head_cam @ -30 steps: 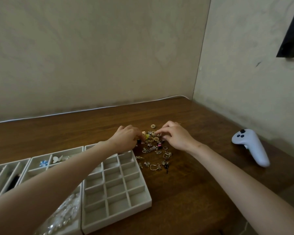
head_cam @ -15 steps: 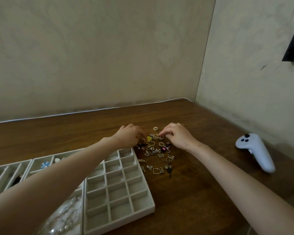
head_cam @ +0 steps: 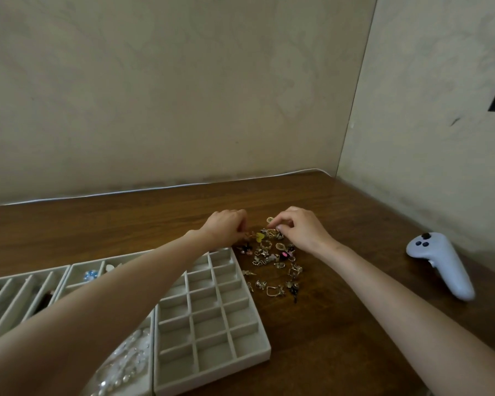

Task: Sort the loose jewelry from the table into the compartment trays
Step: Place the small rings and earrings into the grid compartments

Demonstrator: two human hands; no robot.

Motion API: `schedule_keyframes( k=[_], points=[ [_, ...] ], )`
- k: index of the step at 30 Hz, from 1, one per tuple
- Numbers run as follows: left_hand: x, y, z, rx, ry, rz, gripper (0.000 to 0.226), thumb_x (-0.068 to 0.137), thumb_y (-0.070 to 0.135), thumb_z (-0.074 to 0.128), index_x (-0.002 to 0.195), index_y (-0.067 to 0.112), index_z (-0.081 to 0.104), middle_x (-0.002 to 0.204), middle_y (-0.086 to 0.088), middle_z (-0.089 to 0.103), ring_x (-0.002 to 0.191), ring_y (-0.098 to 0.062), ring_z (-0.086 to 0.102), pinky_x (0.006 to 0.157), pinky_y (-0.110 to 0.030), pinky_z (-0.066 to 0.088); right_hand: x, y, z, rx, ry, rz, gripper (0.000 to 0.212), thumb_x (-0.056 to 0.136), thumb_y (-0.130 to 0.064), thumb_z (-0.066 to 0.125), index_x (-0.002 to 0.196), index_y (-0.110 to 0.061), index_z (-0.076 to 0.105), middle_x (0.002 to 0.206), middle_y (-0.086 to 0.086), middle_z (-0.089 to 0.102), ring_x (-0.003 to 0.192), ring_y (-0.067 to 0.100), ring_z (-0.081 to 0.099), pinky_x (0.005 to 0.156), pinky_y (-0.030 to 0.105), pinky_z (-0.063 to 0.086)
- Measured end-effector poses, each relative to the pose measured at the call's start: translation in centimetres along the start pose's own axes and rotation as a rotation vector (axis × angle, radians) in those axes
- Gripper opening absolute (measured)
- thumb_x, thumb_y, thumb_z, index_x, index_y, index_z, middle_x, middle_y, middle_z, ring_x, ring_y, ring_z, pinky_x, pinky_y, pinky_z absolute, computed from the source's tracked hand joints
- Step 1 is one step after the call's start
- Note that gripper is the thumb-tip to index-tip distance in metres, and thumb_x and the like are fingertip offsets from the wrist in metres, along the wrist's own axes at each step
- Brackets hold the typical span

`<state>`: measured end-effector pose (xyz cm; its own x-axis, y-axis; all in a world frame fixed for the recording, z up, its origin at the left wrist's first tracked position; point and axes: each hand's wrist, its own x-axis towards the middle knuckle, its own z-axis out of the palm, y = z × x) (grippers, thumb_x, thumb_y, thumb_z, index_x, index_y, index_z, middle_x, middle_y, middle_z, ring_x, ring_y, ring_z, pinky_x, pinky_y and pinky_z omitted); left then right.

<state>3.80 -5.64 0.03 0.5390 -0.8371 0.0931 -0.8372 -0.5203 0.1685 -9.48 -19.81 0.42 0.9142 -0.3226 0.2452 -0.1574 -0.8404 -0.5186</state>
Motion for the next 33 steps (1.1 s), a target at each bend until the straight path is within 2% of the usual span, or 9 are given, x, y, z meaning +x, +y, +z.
schedule_keyframes(
  k=[4, 6, 8, 12, 16, 21, 25, 29, 33],
  points=[
    [-1.5, -0.2, -0.6, -0.230, 0.152, -0.012, 0.018, 0.082, 0.017, 0.068, 0.088, 0.017, 0.052, 0.091, 0.001, 0.062, 0.086, -0.017, 0.061, 0.077, -0.033, 0.053, -0.1, -1.1, -0.1, 0.101, -0.003, -0.020, 0.021, 0.093, -0.012, 0.056, 0.107, -0.020, 0.069, 0.114, -0.005, 0.062, 0.107, 0.008, 0.054, 0.092, 0.024, 0.044],
    [-2.5, 0.0, -1.3, -0.321, 0.261, 0.025, 0.017, 0.080, 0.011, 0.070, 0.085, 0.013, 0.054, 0.087, -0.001, 0.063, 0.083, -0.017, 0.061, 0.075, -0.033, 0.054, -0.2, -1.9, -0.2, 0.291, 0.005, 0.031, 0.021, 0.094, -0.012, 0.055, 0.109, -0.019, 0.068, 0.109, -0.008, 0.064, 0.099, 0.006, 0.058, 0.080, 0.017, 0.046],
    [-3.5, 0.2, -2.1, -0.361, 0.354, 0.078, 0.016, 0.078, 0.006, 0.071, 0.083, 0.008, 0.056, 0.085, -0.004, 0.064, 0.079, -0.018, 0.061, 0.073, -0.035, 0.054, -0.3, -2.8, -0.3, 0.526, -0.015, 0.136, 0.019, 0.095, -0.015, 0.054, 0.108, -0.017, 0.067, 0.099, -0.002, 0.069, 0.087, 0.010, 0.065, 0.070, 0.020, 0.050],
    [-5.3, 0.0, -3.2, -0.294, 0.514, 0.193, 0.018, 0.076, 0.002, 0.072, 0.079, 0.008, 0.055, 0.082, -0.002, 0.061, 0.072, -0.018, 0.059, 0.066, -0.037, 0.053, -0.5, -4.8, -0.1, 0.817, -0.105, 0.224, 0.016, 0.092, -0.020, 0.060, 0.099, -0.007, 0.066, 0.080, 0.008, 0.070, 0.071, 0.016, 0.067, 0.065, 0.025, 0.054],
    [-7.3, -0.6, -3.8, -0.212, 0.579, 0.249, 0.018, 0.076, 0.000, 0.068, 0.081, 0.007, 0.052, 0.082, -0.003, 0.058, 0.068, -0.021, 0.057, 0.060, -0.041, 0.051, -0.4, -6.9, 0.1, 0.997, -0.162, 0.248, 0.021, 0.084, -0.014, 0.069, 0.100, -0.001, 0.066, 0.078, 0.008, 0.068, 0.070, 0.016, 0.066, 0.070, 0.028, 0.054],
    [-9.7, -1.8, -4.6, -0.153, 0.567, 0.235, 0.015, 0.079, 0.001, 0.064, 0.087, 0.006, 0.052, 0.086, -0.005, 0.059, 0.070, -0.024, 0.057, 0.060, -0.041, 0.049, -0.6, -9.3, 0.7, 1.038, -0.244, 0.268, 0.015, 0.080, 0.001, 0.068, 0.095, -0.004, 0.065, 0.077, 0.008, 0.069, 0.067, 0.016, 0.068, 0.062, 0.026, 0.057],
    [-12.0, -4.0, -5.5, -0.132, 0.481, 0.185, 0.022, 0.082, -0.001, 0.058, 0.100, 0.007, 0.050, 0.098, -0.003, 0.059, 0.082, -0.023, 0.058, 0.067, -0.041, 0.049, -1.0, -11.1, 1.3, 0.947, -0.238, 0.222, 0.016, 0.082, 0.006, 0.064, 0.094, -0.004, 0.066, 0.081, 0.008, 0.070, 0.066, 0.014, 0.069, 0.063, 0.024, 0.057],
    [-14.4, -7.8, -6.2, -0.133, 0.481, 0.043, 0.027, 0.084, -0.003, 0.053, 0.109, 0.007, 0.051, 0.107, -0.004, 0.058, 0.089, -0.022, 0.059, 0.074, -0.043, 0.052, -1.6, -13.1, 2.0, 0.856, -0.266, 0.143, 0.019, 0.083, 0.008, 0.062, 0.098, -0.003, 0.066, 0.088, 0.010, 0.068, 0.070, 0.015, 0.069, 0.066, 0.023, 0.057],
    [-16.6, -10.6, -6.2, -0.156, 0.493, -0.071, 0.022, 0.084, -0.002, 0.055, 0.104, 0.006, 0.059, 0.107, -0.007, 0.059, 0.090, -0.026, 0.060, 0.077, -0.041, 0.051, -2.7, -16.2, 3.5, 0.764, -0.338, 0.052, 0.023, 0.082, 0.011, 0.062, 0.101, -0.003, 0.065, 0.089, 0.010, 0.066, 0.075, 0.015, 0.068, 0.070, 0.024, 0.058]
  ],
)
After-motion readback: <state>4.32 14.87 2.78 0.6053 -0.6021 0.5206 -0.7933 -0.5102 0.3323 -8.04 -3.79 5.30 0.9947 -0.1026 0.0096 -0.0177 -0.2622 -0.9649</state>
